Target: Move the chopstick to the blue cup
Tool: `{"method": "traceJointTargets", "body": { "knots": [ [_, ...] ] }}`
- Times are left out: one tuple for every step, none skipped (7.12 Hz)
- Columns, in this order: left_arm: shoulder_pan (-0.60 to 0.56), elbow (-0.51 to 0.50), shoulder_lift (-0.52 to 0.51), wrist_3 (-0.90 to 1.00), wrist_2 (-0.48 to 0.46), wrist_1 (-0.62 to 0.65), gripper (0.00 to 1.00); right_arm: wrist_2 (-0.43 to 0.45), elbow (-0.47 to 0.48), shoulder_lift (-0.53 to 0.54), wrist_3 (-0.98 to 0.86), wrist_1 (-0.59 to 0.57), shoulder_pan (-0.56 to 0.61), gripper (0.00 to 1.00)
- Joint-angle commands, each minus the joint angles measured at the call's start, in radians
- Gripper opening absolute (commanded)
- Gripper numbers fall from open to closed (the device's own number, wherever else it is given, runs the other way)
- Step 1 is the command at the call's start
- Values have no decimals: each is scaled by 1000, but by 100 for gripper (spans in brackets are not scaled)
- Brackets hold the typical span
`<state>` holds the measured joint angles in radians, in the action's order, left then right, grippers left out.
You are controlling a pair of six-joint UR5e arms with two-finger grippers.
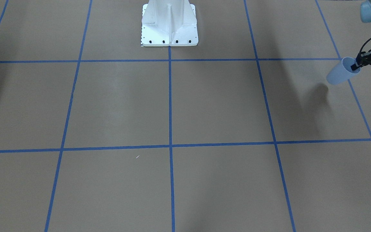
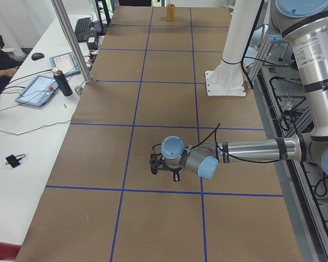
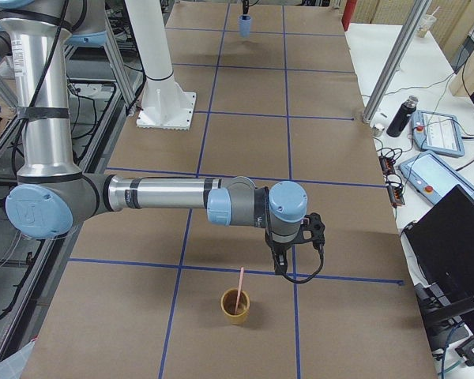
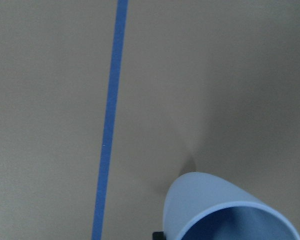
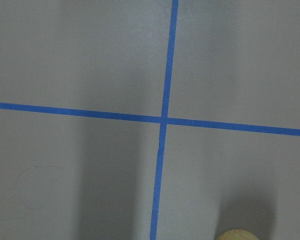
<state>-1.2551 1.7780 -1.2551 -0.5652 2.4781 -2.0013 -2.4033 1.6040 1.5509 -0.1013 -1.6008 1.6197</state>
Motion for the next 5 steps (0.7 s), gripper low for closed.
{"method": "traceJointTargets", "body": {
  "knots": [
    [-3, 54, -164, -25, -5, 225, 0, 1, 1, 11, -11, 8, 0, 100],
    [-1, 54, -287, -62, -8, 340, 0, 4, 2, 14, -11, 10, 0, 100],
    [2, 49, -408, -106, -10, 449, 0, 7, -1, 23, -8, 10, 0, 100],
    [15, 46, -532, -187, -40, 551, 0, 7, -3, 32, -9, 12, 0, 100],
    [107, 44, -634, -302, -92, 597, 0, 7, 2, 32, 2, 12, 0, 100]
  ]
}}
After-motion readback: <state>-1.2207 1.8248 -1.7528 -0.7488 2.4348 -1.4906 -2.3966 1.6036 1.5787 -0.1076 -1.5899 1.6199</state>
